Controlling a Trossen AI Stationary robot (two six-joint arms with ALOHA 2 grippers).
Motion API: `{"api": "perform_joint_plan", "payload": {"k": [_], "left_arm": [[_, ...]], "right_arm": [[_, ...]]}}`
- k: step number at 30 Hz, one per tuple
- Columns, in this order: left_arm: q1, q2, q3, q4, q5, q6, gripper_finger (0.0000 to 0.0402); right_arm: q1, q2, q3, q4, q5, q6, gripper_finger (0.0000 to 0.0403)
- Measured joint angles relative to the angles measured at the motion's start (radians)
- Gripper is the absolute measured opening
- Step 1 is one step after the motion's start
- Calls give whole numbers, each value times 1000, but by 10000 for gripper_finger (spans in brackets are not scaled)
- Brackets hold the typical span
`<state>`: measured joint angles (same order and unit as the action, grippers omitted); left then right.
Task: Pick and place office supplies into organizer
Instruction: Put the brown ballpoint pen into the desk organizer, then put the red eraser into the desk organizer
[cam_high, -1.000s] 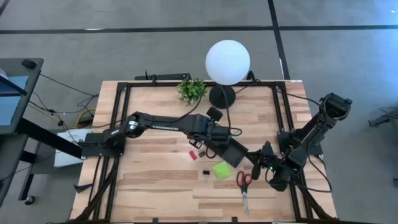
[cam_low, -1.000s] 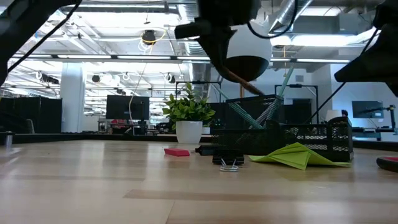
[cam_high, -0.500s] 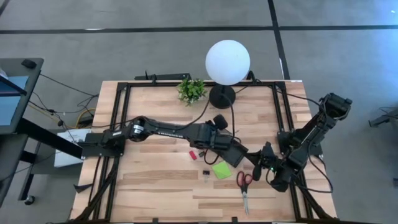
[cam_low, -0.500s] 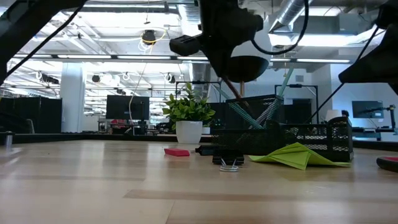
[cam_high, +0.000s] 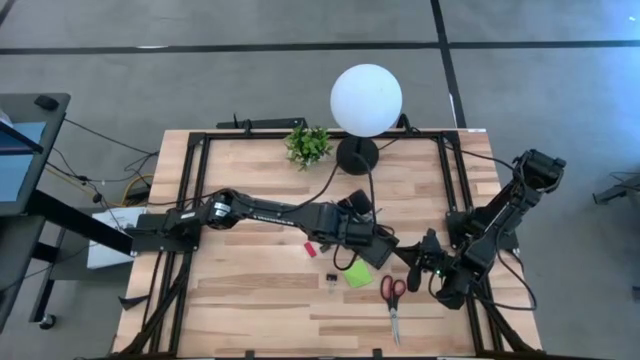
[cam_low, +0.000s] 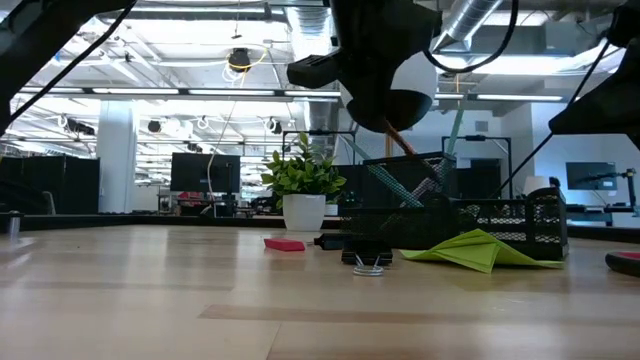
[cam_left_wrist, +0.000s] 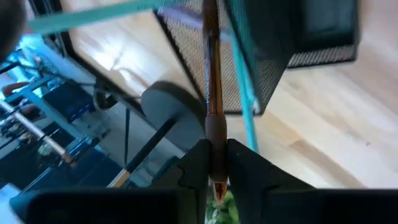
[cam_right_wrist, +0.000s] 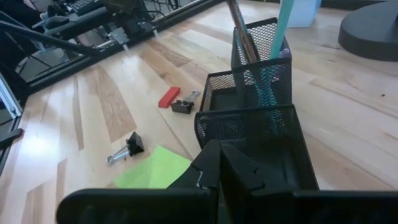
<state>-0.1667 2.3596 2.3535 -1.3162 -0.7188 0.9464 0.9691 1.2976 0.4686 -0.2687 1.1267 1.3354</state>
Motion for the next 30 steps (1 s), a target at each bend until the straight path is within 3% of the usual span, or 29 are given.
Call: {"api": "perform_joint_plan", "payload": {"k": [7,14,17,23,26,28,30], "left_arm": [[-2,0,0,0,5,-32,104],[-27,0,0,-6,-220,-178,127],[-51,-8,1,-48,-257,-274,124],[-46,-145,0,-266,-49,-764,115],[-15,-248,-29,-241,132,-1027,114],[-4,-302,-47,-221,227,-1072,114],[-11,-328,-66,-219,241,-1098,114]], "right_arm": [[0,0,0,0,0,0,0],[1,0,0,0,-4,0,0],[15,0,0,-4,-4,0,0],[94,0,0,0,-2,0,0],[139,0,0,0,-2,-14,0],[157,0,0,0,-2,-31,0],[165,0,0,8,2,-30,0]]}}
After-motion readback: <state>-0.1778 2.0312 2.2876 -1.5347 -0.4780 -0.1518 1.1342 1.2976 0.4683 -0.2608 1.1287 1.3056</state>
